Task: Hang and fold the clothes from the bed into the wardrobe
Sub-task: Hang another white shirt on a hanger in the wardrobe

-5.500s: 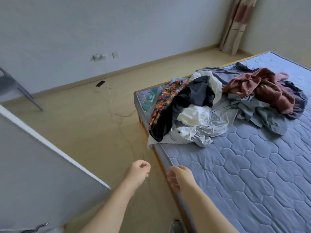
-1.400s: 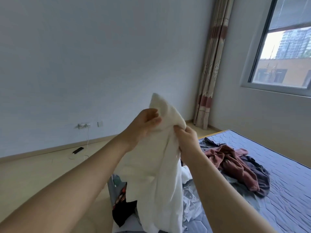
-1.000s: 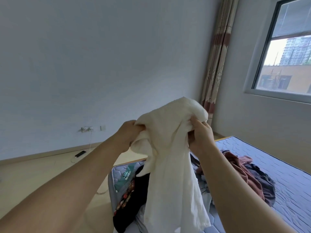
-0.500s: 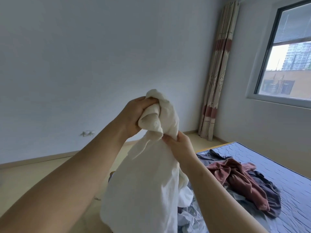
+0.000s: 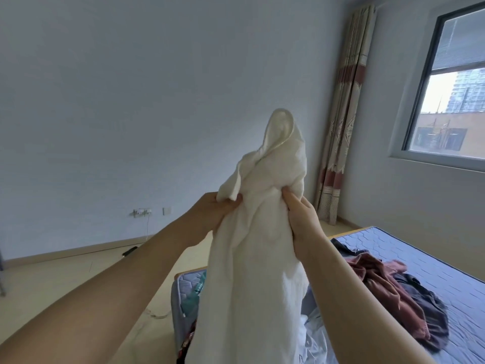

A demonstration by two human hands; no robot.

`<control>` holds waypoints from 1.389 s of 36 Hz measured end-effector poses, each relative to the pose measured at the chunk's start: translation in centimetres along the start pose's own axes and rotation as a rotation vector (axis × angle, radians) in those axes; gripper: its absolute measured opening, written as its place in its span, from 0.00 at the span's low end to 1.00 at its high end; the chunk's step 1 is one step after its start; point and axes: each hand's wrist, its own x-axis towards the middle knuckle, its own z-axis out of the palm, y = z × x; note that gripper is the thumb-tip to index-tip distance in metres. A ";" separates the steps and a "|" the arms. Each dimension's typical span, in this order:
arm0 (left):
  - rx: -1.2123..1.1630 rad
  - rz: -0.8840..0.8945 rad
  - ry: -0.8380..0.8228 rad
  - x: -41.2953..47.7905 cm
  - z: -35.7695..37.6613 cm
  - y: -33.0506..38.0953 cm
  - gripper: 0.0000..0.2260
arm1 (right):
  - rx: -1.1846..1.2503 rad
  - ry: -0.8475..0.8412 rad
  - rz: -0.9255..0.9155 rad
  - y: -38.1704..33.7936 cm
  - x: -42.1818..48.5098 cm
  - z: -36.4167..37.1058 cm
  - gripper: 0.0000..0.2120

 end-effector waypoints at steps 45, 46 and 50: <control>0.135 0.021 0.269 -10.7 -11.7 4.1 0.07 | -0.365 -0.617 0.019 5.8 -4.8 12.7 0.14; 0.159 0.031 0.312 -11.7 -12.7 4.5 0.07 | -0.308 -0.680 0.056 6.0 -5.5 13.8 0.15; 0.222 0.053 0.465 -16.7 -16.8 6.2 0.05 | -0.153 -0.957 0.117 7.0 -9.0 18.7 0.15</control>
